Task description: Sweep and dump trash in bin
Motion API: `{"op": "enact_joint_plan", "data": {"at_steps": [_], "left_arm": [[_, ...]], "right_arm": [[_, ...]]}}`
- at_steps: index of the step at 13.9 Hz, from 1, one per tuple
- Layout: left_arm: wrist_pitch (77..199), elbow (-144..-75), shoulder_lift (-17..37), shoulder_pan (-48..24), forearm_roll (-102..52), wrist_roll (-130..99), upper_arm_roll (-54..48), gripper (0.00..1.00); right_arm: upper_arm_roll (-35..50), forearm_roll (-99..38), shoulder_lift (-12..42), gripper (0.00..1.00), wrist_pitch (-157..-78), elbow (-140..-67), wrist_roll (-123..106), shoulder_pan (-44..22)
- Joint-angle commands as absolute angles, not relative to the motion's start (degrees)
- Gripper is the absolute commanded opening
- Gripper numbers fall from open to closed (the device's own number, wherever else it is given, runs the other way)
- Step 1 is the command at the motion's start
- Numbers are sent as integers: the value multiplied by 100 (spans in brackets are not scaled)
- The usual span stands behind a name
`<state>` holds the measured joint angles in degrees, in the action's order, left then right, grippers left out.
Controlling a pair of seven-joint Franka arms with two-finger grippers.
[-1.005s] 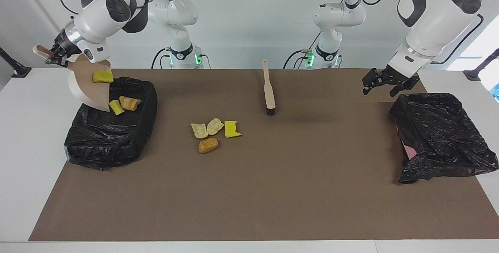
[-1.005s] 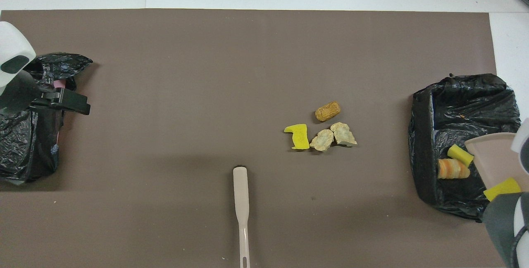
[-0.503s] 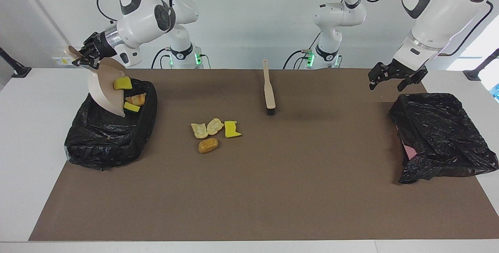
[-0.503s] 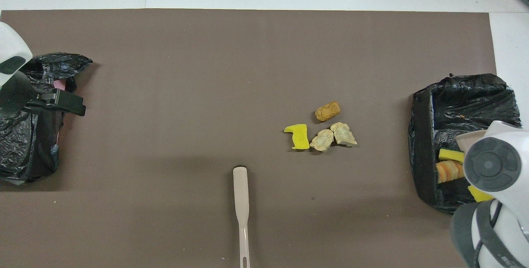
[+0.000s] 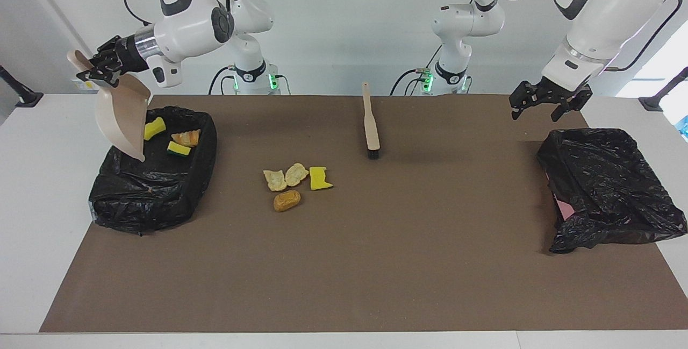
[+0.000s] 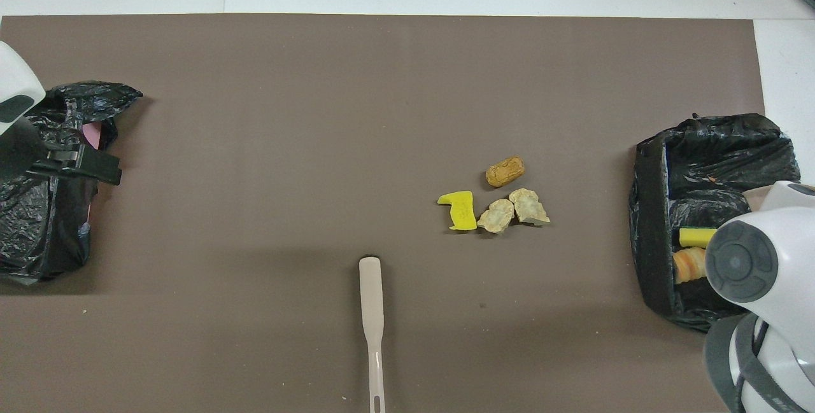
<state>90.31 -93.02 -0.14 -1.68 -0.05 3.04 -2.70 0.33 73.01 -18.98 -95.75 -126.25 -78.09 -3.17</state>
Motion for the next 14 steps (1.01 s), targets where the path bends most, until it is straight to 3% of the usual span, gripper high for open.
{"op": "enact_joint_plan", "data": {"at_steps": [1, 9, 14], "left_arm": [[9044, -9387, -123, -123, 44, 343, -308, 100], [9088, -9378, -114, -79, 53, 316, -290, 100], [9088, -9378, -114, -70, 53, 316, -290, 100]], "right_arm": [[149, 6455, -1942, 0, -9037, -11973, -7797, -351], [553, 3211, -1872, 0, -9202, -11761, -5364, -351], [957, 1356, -1530, 0, -9061, -11339, -2968, -386]]}}
